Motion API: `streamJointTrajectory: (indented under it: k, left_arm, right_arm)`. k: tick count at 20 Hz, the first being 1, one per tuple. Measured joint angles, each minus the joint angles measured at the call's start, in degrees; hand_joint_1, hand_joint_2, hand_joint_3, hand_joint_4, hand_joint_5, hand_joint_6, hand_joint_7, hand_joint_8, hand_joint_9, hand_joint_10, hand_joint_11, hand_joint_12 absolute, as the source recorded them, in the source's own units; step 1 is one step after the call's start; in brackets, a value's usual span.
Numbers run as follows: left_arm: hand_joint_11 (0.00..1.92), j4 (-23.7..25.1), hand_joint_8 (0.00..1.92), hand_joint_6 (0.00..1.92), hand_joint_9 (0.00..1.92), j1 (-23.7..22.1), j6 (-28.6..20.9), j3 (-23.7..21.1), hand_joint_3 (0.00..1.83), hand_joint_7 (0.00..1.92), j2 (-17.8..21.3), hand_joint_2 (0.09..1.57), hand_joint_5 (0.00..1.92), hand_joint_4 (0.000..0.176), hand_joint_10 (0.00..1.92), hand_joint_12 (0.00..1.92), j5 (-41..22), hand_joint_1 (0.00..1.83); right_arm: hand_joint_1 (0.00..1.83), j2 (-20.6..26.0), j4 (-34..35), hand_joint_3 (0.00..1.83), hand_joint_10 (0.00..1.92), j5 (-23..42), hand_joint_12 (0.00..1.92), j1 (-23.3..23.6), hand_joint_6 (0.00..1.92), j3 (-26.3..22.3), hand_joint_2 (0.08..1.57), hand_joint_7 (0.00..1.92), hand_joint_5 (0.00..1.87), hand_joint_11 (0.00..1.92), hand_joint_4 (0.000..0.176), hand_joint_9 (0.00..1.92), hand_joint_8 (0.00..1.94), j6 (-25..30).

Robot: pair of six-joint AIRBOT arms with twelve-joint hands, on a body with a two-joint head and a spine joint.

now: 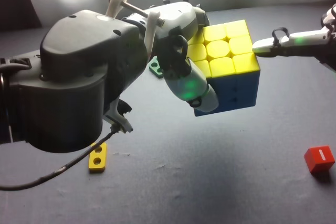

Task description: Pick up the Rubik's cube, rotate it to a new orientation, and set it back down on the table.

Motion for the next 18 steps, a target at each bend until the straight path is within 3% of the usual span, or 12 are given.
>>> streamJointTrajectory:
  k: [1,2,4,6,8,9,11,12,13,14,15,18]
  left_arm:
    - [0.59,0.0,1.1,0.96,0.81,-0.07,0.0,0.0,0.0,0.92,0.0,1.14,0.92,0.0,1.38,1.33,-0.07,1.37]
    - [0.57,0.0,1.09,0.94,0.81,-0.09,0.09,0.0,0.0,0.93,0.0,1.14,0.93,0.0,1.37,1.35,-0.15,1.37]
    - [0.57,-0.04,1.08,0.89,0.83,-0.09,0.07,0.0,0.0,0.94,0.0,1.13,0.94,0.0,1.36,1.35,-0.26,1.37]
    - [0.54,0.0,1.16,0.95,0.79,-0.2,0.04,0.0,0.0,0.91,0.0,1.15,0.9,0.0,1.41,1.37,-0.2,1.36]
    - [0.51,-0.02,1.21,0.98,0.76,-0.24,0.04,0.0,0.0,0.88,0.0,1.17,0.88,0.0,1.44,1.38,-0.2,1.36]
    - [0.53,-0.02,1.17,0.94,0.78,-0.24,0.07,0.0,0.0,0.9,-0.02,1.16,0.91,0.0,1.41,1.37,-0.26,1.36]
    - [0.55,-0.04,1.18,0.97,0.79,-0.24,0.07,0.0,0.0,0.89,0.0,1.16,0.9,0.0,1.39,1.34,-0.22,1.36]
    - [0.52,-0.15,1.23,0.99,0.76,-0.24,0.07,0.0,0.0,0.86,0.0,1.17,0.88,0.0,1.43,1.37,-0.24,1.36]
    - [0.53,-0.15,1.21,0.97,0.77,-0.26,0.07,0.0,0.0,0.88,0.0,1.16,0.89,0.0,1.42,1.35,-0.24,1.36]
    - [0.53,-0.13,1.21,0.96,0.77,-0.26,0.07,0.0,0.0,0.88,0.0,1.16,0.89,0.0,1.42,1.35,-0.24,1.36]
    - [0.55,-0.11,1.15,0.96,0.8,-0.26,0.2,0.0,0.0,0.9,0.0,1.15,0.91,0.0,1.39,1.34,-0.22,1.36]
    - [0.54,-0.31,1.15,0.98,0.79,-0.26,0.28,0.0,0.0,0.9,0.0,1.16,0.89,0.0,1.41,1.36,-0.24,1.36]
  right_arm:
    - [1.39,-0.11,0.09,0.0,1.89,0.04,1.92,0.0,0.0,0.0,1.11,0.83,0.0,0.69,0.144,0.89,1.71,0.0]
    - [1.36,-0.31,0.11,0.0,1.9,0.0,1.92,0.0,0.0,0.0,1.12,0.81,0.0,0.66,0.152,0.87,1.82,0.0]
    - [1.36,-0.7,0.04,0.0,1.87,0.0,1.92,0.31,0.0,0.0,1.11,0.83,0.0,0.63,0.169,0.89,1.85,0.0]
    - [1.36,-0.81,0.15,0.0,1.88,0.09,1.92,1.07,0.0,-0.24,1.09,0.85,0.0,0.67,0.161,0.91,1.86,0.0]
    - [1.36,-0.76,0.13,0.0,1.73,0.04,1.83,0.98,0.0,-1.07,1.07,0.88,0.0,0.63,0.16,0.92,1.7,0.0]
    - [1.36,-0.63,0.17,0.0,1.74,0.22,1.84,0.35,0.0,-1.57,1.06,0.92,0.0,0.68,0.134,0.95,1.71,0.0]
    - [1.37,-0.52,0.2,0.0,1.8,0.94,1.86,-0.63,0.0,-1.86,1.07,0.91,0.0,0.7,0.136,0.96,1.73,0.02]
    - [1.36,-0.37,0.13,0.03,1.72,1.03,1.84,-0.66,0.0,-1.81,1.11,0.89,0.0,0.65,0.137,0.87,1.35,0.02]
    - [1.33,-0.22,0.15,0.02,1.75,0.94,1.85,-0.66,0.0,-1.81,1.11,0.87,0.0,0.63,0.141,0.87,1.64,0.0]
    - [1.32,-0.11,0.22,0.01,1.76,0.72,1.86,-0.98,0.0,-1.81,1.12,0.85,0.0,0.61,0.142,0.85,1.73,0.0]
    - [1.34,-0.11,0.44,0.0,1.76,0.5,1.82,-1.36,0.0,-1.81,1.09,0.87,0.0,0.64,0.128,0.89,1.73,0.11]
    - [1.34,-0.11,0.44,0.0,1.71,0.44,1.78,-1.62,0.0,-1.81,1.1,0.9,0.0,0.65,0.141,0.91,1.69,0.15]
